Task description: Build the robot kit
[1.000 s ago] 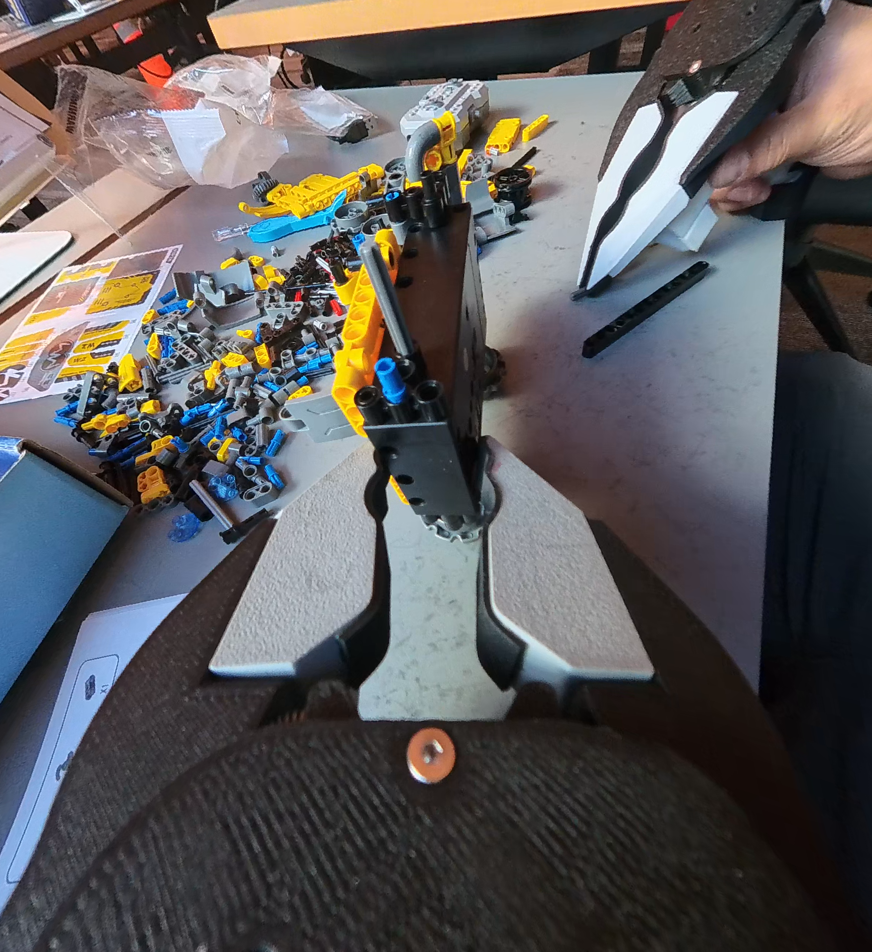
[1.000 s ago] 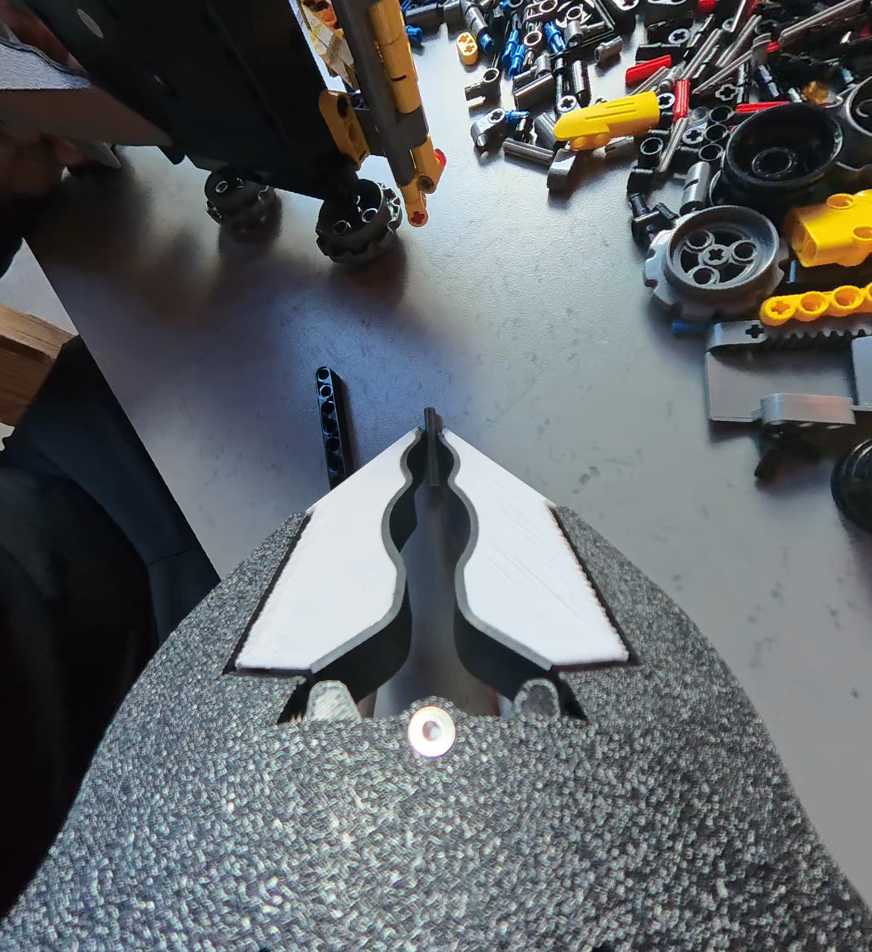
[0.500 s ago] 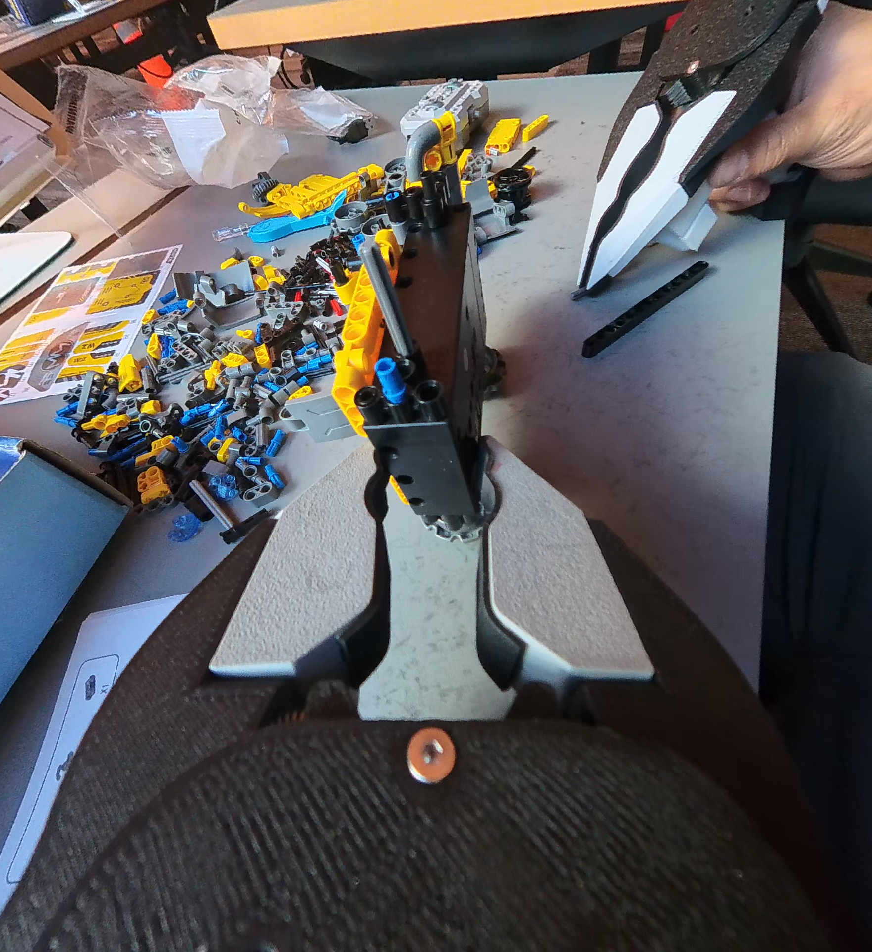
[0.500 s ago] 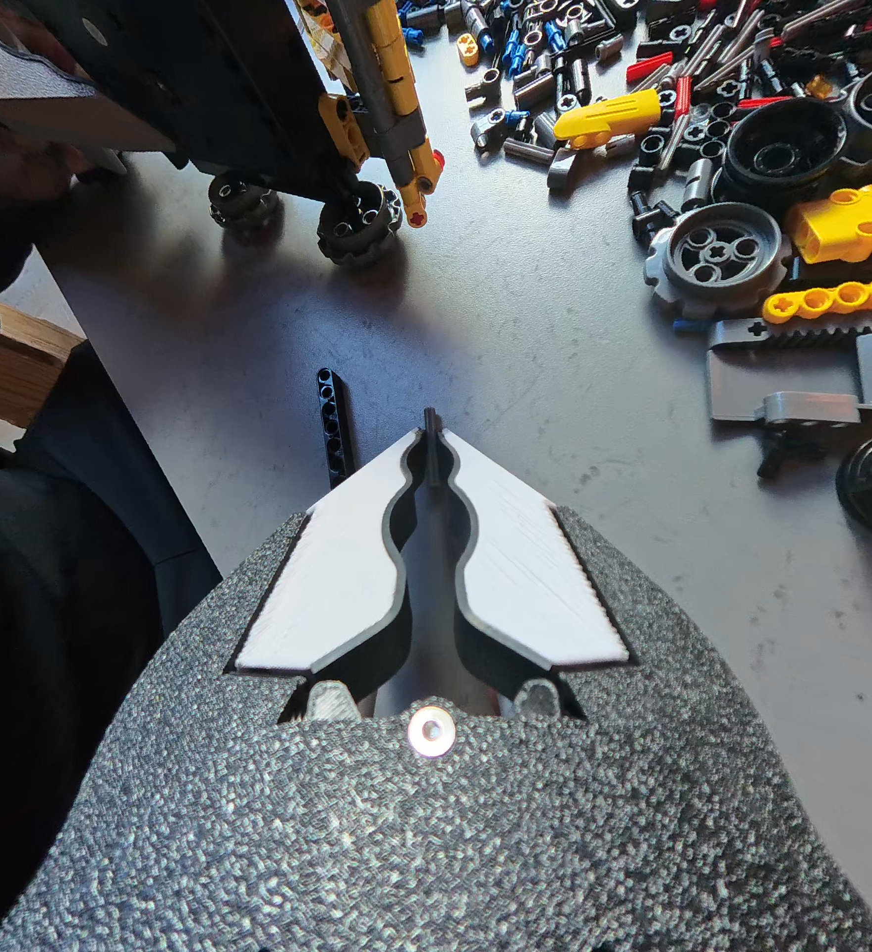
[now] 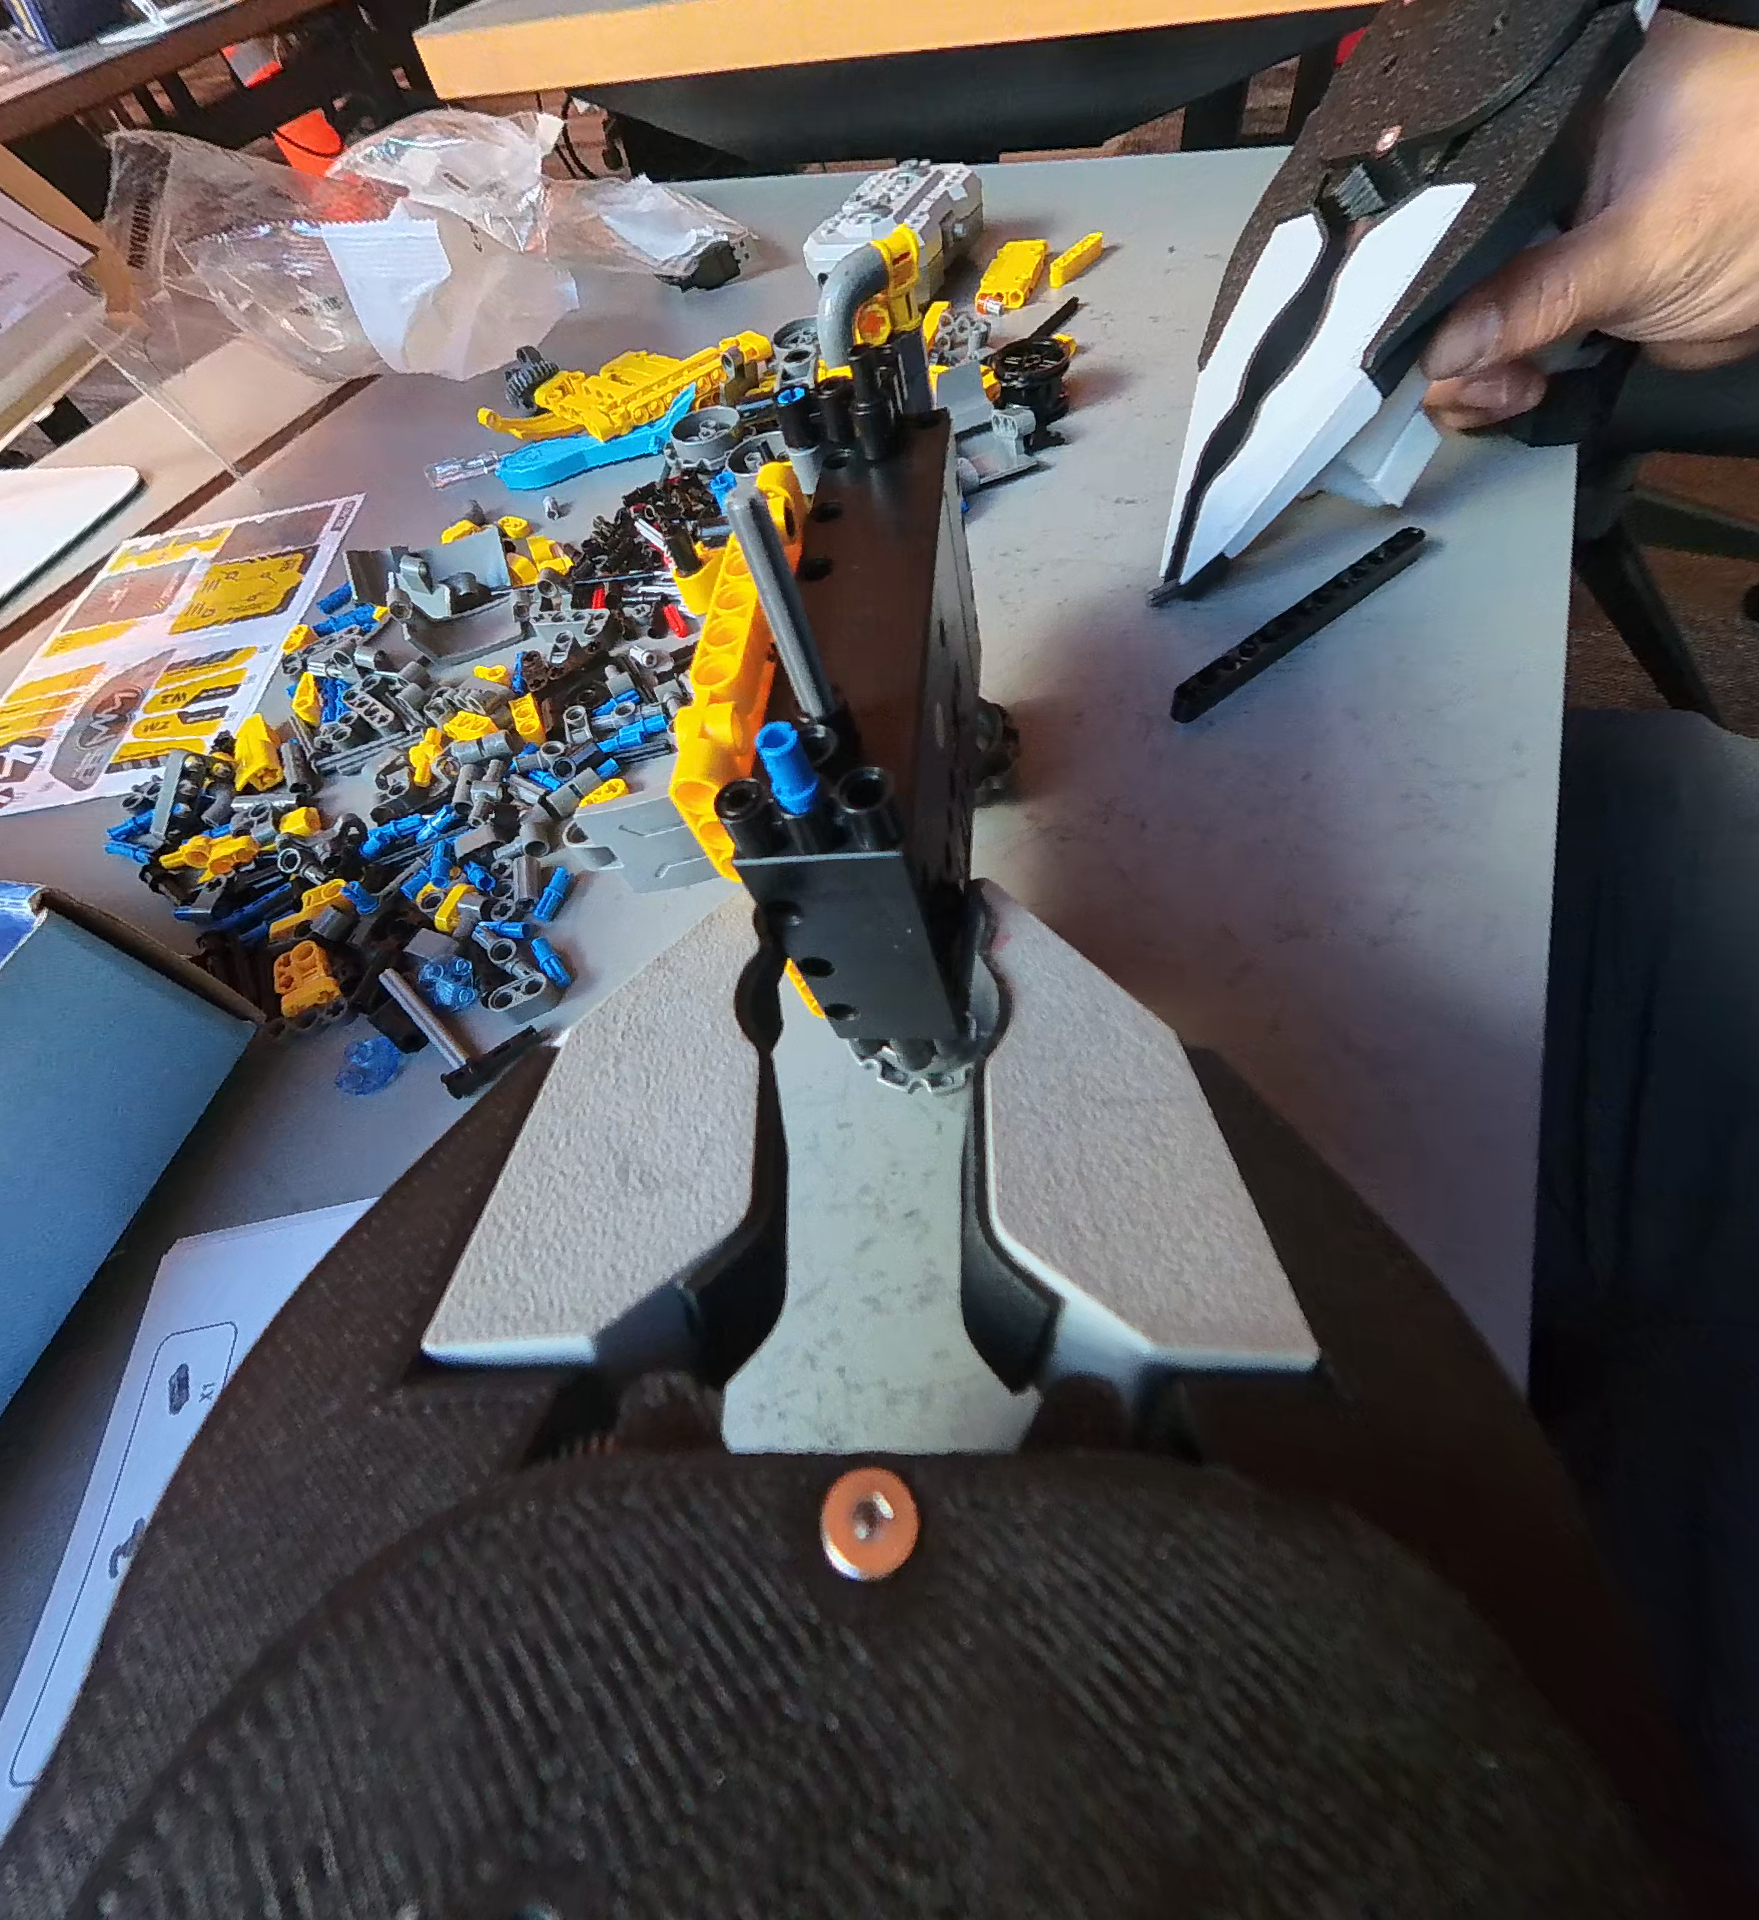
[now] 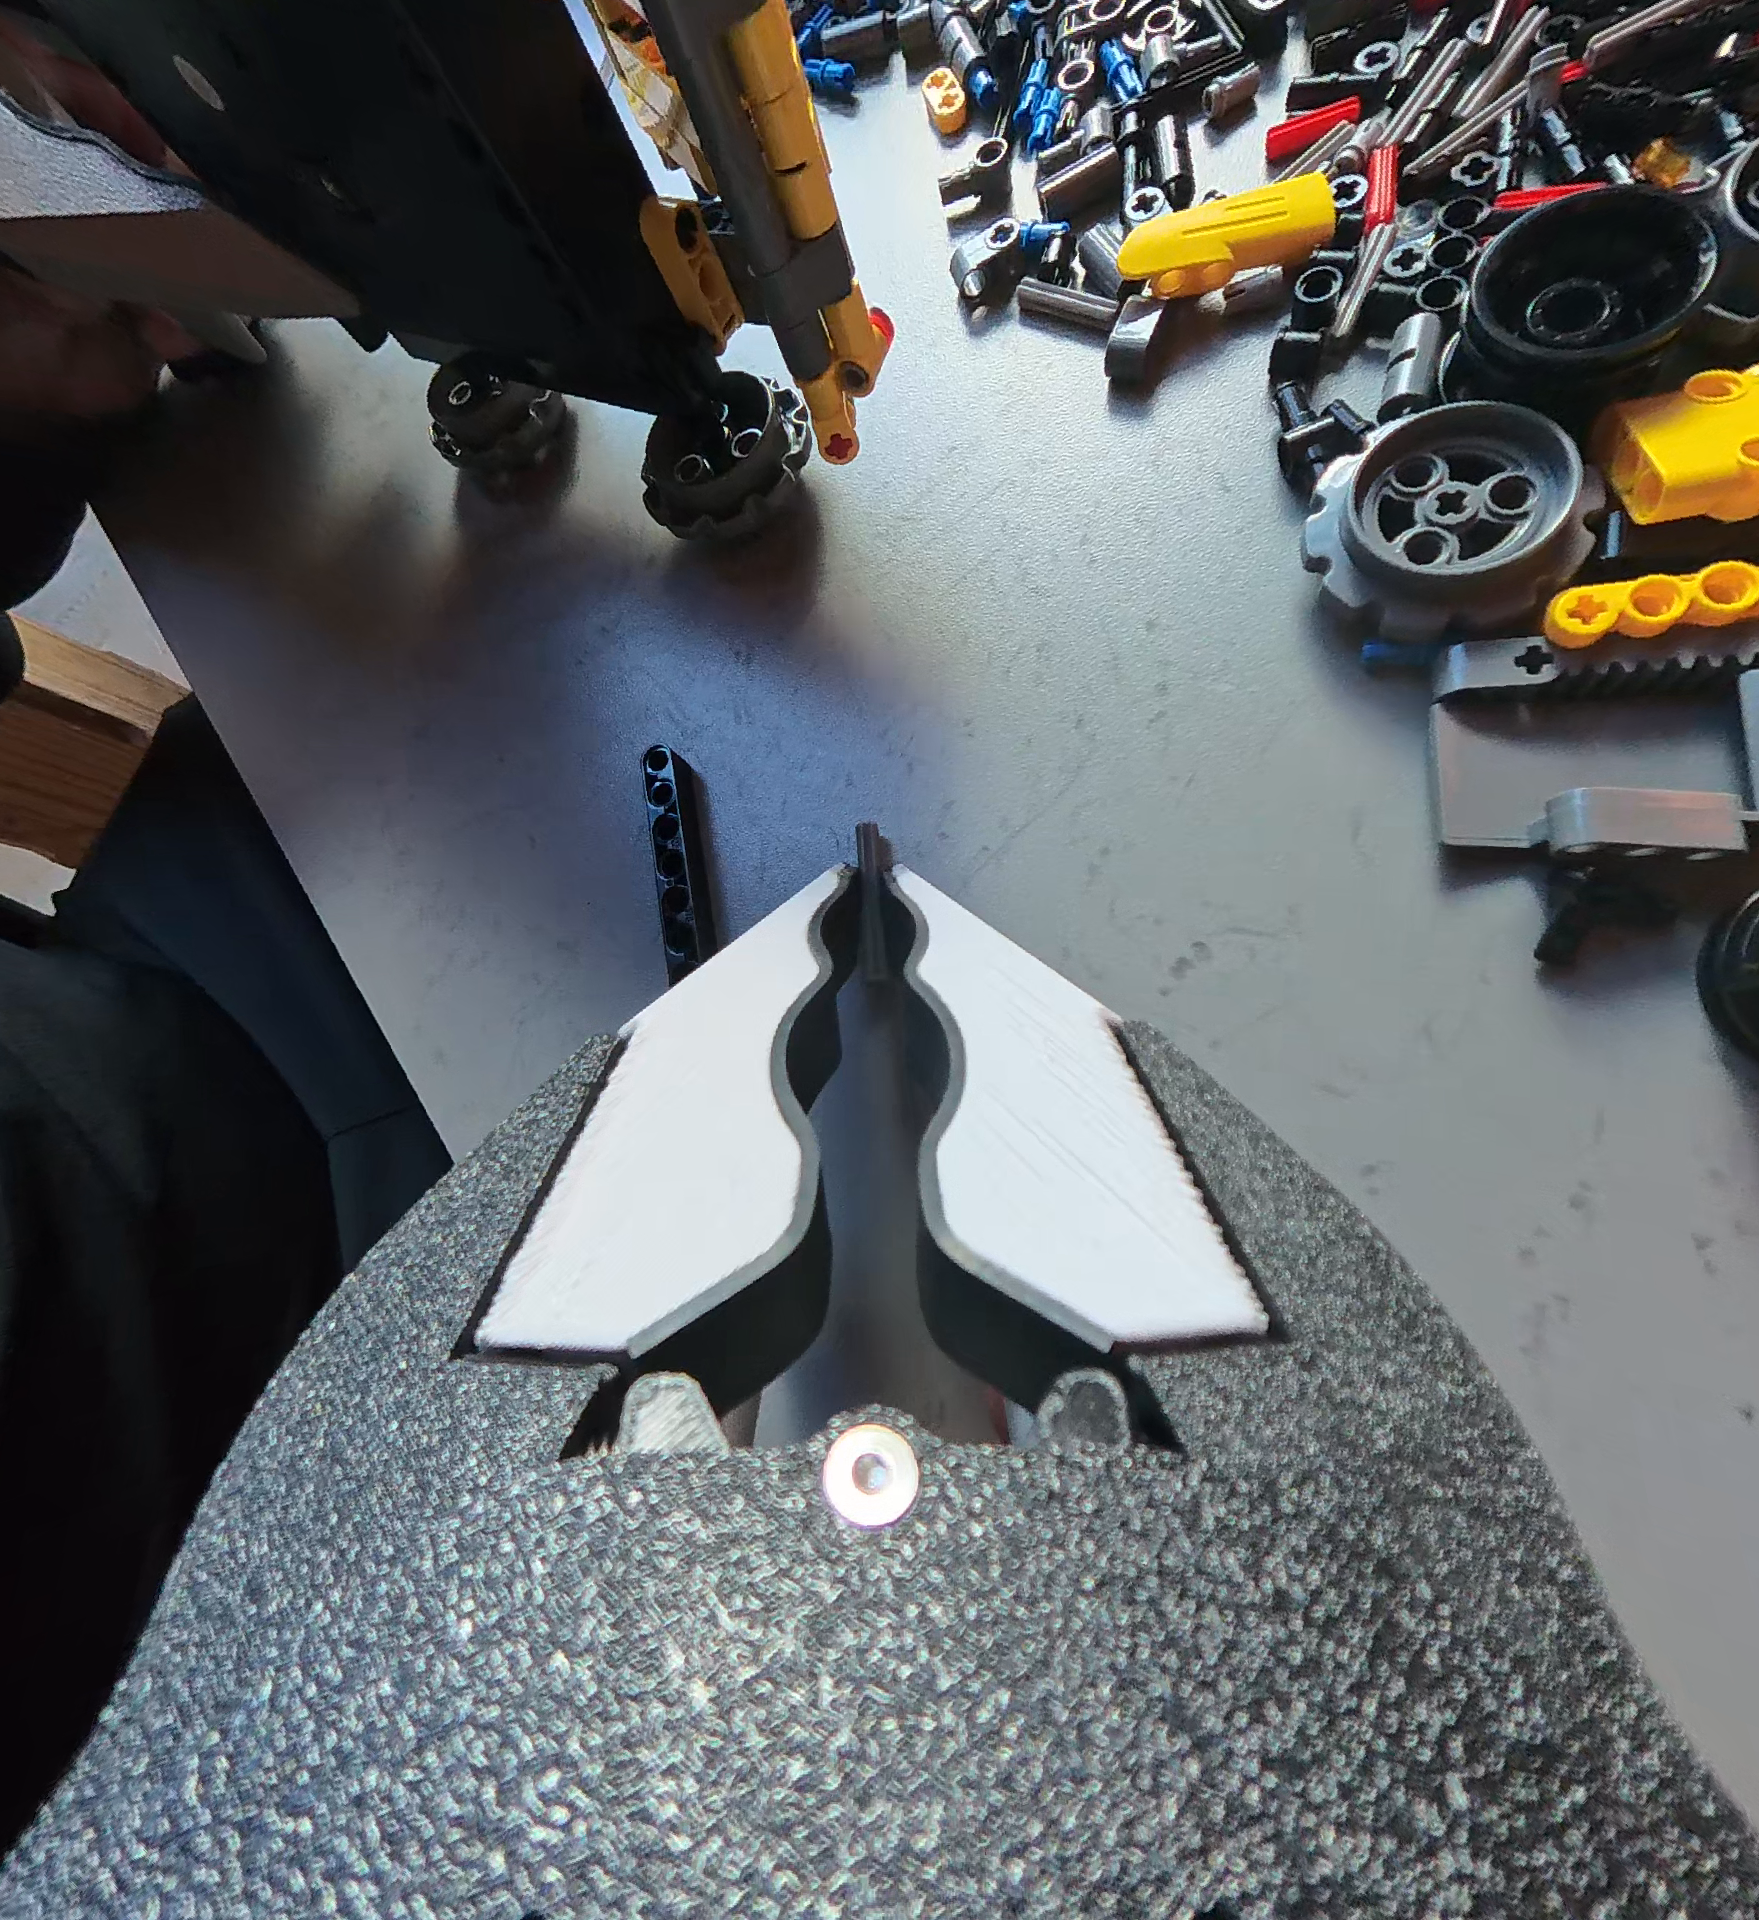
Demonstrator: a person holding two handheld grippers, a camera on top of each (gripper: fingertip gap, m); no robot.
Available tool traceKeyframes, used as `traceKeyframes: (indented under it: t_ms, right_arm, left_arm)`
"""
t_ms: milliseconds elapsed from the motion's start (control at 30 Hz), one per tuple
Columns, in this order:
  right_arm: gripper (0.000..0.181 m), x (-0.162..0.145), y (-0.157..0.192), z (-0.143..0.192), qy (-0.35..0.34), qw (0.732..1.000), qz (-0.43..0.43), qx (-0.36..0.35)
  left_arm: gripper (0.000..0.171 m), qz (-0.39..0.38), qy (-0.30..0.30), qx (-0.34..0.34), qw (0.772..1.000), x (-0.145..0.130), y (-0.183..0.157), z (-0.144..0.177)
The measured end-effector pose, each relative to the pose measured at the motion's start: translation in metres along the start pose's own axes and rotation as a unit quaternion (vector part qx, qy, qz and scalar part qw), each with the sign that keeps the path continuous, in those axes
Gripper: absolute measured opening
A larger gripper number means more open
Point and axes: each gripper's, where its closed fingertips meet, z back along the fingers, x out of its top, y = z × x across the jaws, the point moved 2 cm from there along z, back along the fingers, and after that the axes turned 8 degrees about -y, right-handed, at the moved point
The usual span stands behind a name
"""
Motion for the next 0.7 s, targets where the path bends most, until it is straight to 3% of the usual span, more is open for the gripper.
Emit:
traceKeyframes:
  t_ms: [700]
  right_arm:
    - [0.003, 0.008, 0.009, -0.011, -0.001, 0.999, 0.037, 0.017]
  left_arm:
    - [0.029, -0.001, 0.000, -0.001, 1.000, 0.000, -0.001, 0.000]
